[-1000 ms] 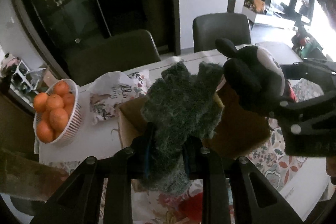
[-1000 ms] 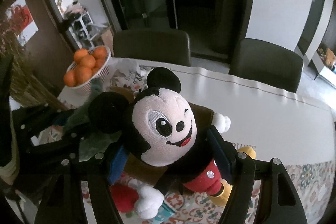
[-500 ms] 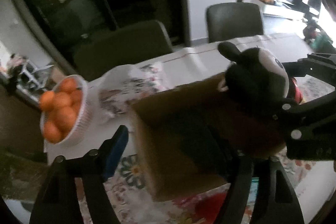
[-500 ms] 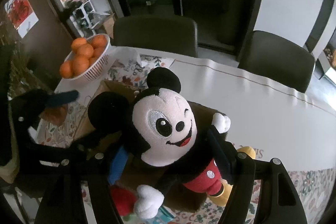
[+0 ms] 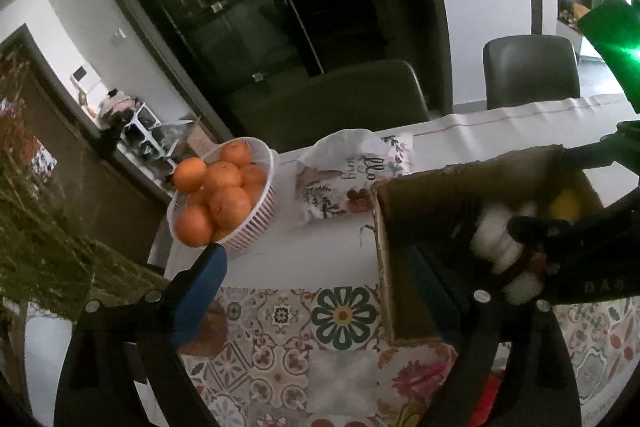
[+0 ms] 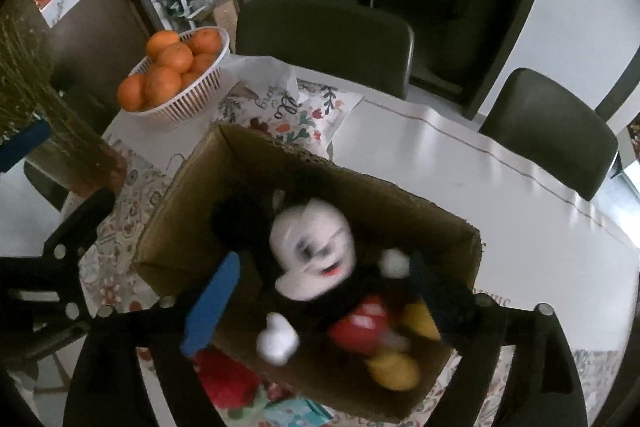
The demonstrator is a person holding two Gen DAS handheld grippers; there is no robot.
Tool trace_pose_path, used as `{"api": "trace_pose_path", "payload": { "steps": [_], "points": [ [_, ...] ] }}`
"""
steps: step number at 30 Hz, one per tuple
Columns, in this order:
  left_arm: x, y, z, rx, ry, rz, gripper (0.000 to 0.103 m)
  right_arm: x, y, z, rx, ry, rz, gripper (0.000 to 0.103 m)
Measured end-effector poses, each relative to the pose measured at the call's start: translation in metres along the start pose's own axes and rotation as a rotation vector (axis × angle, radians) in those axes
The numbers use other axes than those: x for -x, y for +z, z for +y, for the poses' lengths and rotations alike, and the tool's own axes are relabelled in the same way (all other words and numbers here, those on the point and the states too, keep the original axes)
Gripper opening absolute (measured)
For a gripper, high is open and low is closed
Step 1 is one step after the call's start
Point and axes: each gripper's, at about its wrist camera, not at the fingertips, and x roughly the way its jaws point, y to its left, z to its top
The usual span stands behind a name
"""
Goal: Organize soft objects
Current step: 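Lower the glove and Mickey into the cardboard box and open both tools, then reach the left tool to the biscuit packet while the right tool reaches the tissue pack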
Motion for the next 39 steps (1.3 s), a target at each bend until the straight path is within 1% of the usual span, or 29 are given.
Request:
{"api": "trace_pose_path", "payload": {
  "steps": [5,7,11,13,17,23,28,34,39],
  "points": [
    [0.012,-0.006,-0.001,0.018,0.014,-0.019,0.093,0.006,-0.001,0.000,-0.016,-0.021,-0.028,0.090],
    [0.019,-0.010,-0.001,0.019,0.019,-0.029,0.093,0.012,-0.004,0.001,-0.017,-0.044,-0.051,0.090],
    [0.029,-0.019,0.000,0.042,-0.014,-0.029,0.094,0.032,-0.016,0.004,-0.038,-0.108,-0.102,0.090],
    [0.035,-0.024,0.001,0.054,-0.035,-0.030,0.094,0.042,-0.023,0.004,-0.058,-0.133,-0.131,0.090],
    [0.046,-0.037,0.000,0.063,-0.059,-0.034,0.094,0.064,-0.041,0.008,-0.106,-0.152,-0.190,0.090],
    [0.062,-0.060,-0.003,0.049,-0.053,-0.047,0.094,0.085,-0.070,0.020,-0.127,-0.219,-0.260,0.090],
    [0.072,-0.083,-0.005,0.050,-0.055,-0.045,0.094,0.095,-0.096,0.028,-0.157,-0.251,-0.294,0.090],
    [0.085,-0.111,-0.008,0.079,-0.060,-0.045,0.094,0.098,-0.127,0.031,-0.214,-0.255,-0.312,0.090],
    [0.086,-0.138,-0.011,0.113,-0.096,-0.008,0.094,0.093,-0.153,0.032,-0.280,-0.229,-0.304,0.090]
  ]
}}
